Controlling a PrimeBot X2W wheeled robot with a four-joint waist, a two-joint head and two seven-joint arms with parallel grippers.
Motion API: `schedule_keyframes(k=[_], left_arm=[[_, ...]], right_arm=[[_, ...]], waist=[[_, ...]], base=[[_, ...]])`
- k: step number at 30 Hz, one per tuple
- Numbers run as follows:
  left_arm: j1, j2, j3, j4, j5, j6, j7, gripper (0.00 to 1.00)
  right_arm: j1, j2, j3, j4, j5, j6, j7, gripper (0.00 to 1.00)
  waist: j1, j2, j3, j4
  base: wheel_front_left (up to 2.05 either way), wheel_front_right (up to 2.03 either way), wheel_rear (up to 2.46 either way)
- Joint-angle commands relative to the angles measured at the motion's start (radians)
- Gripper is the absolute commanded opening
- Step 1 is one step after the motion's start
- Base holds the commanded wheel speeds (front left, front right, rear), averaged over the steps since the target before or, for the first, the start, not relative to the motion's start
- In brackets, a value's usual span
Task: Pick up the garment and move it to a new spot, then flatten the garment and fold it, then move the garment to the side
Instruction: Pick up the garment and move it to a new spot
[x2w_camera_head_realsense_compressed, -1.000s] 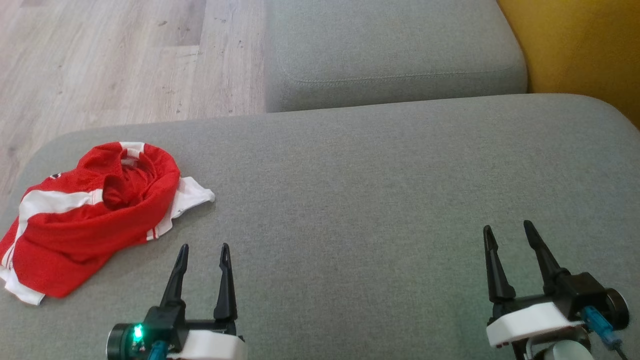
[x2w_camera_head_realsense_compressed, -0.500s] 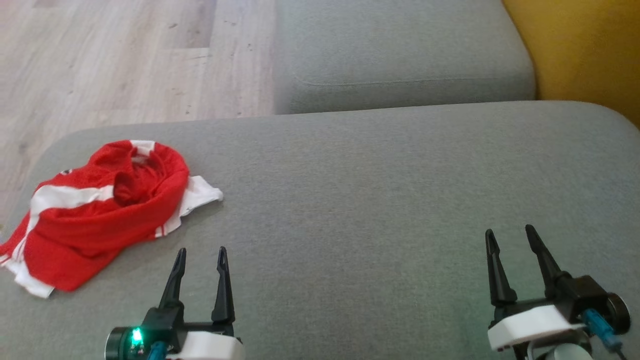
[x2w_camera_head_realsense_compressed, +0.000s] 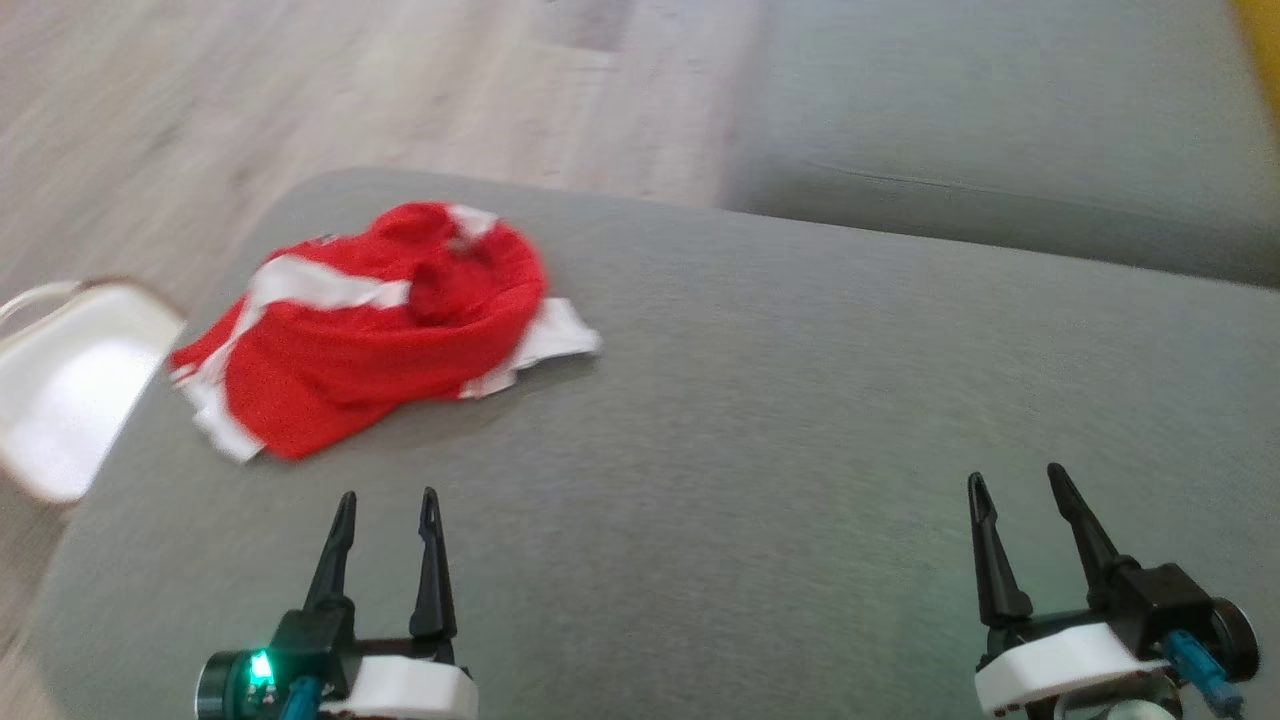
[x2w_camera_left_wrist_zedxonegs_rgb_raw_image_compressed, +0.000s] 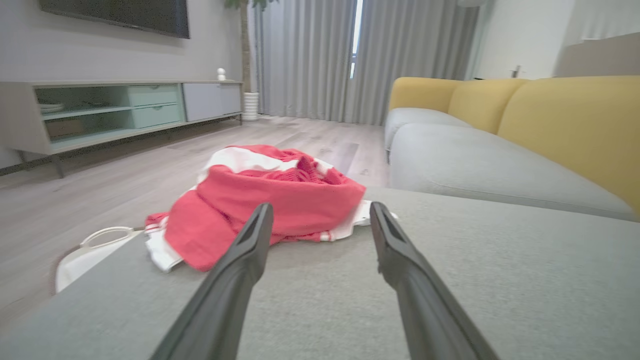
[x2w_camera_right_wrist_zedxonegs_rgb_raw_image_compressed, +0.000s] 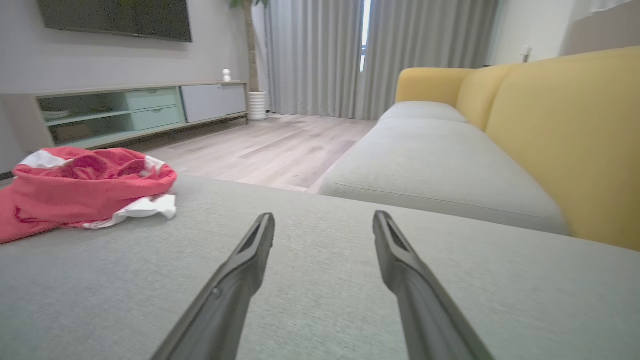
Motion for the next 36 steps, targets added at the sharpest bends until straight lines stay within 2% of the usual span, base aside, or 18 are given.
schedule_keyframes(k=[1,8,18,25,31,36], left_arm=[[-0.056,0.004,0.036,-0.032,0.007,0.001,-0.010,1.00],[-0.049,0.004,0.072,-0.057,0.011,0.006,-0.010,1.00],[-0.032,0.004,0.086,-0.104,-0.005,0.036,-0.010,1.00],[-0.028,0.004,0.081,-0.116,-0.009,0.040,-0.010,1.00],[-0.094,0.004,0.072,-0.108,0.014,0.021,-0.010,1.00],[-0.254,0.005,0.065,-0.071,0.033,-0.024,-0.010,1.00]], right_arm=[[-0.045,-0.009,0.022,-0.037,0.007,0.008,-0.011,1.00],[-0.065,-0.009,0.036,-0.038,-0.003,0.008,-0.011,1.00],[-0.108,-0.009,0.074,-0.020,-0.022,0.008,-0.011,1.00],[-0.110,-0.009,0.069,-0.025,-0.034,0.008,-0.011,1.00],[-0.087,-0.009,0.048,-0.048,-0.063,0.008,-0.011,1.00],[-0.075,-0.021,0.034,-0.071,-0.105,0.008,-0.011,1.00]], waist=[[0.0000,0.0000,0.015,0.113],[0.0000,0.0000,0.042,0.225],[0.0000,0.0000,0.080,0.251],[0.0000,0.0000,0.091,0.258],[0.0000,0.0000,0.113,0.273],[0.0000,0.0000,0.171,0.289]], base=[[0.00,0.00,0.00],[0.00,0.00,0.00],[0.00,0.00,0.00],[0.00,0.00,0.00],[0.00,0.00,0.00],[0.00,0.00,0.00]])
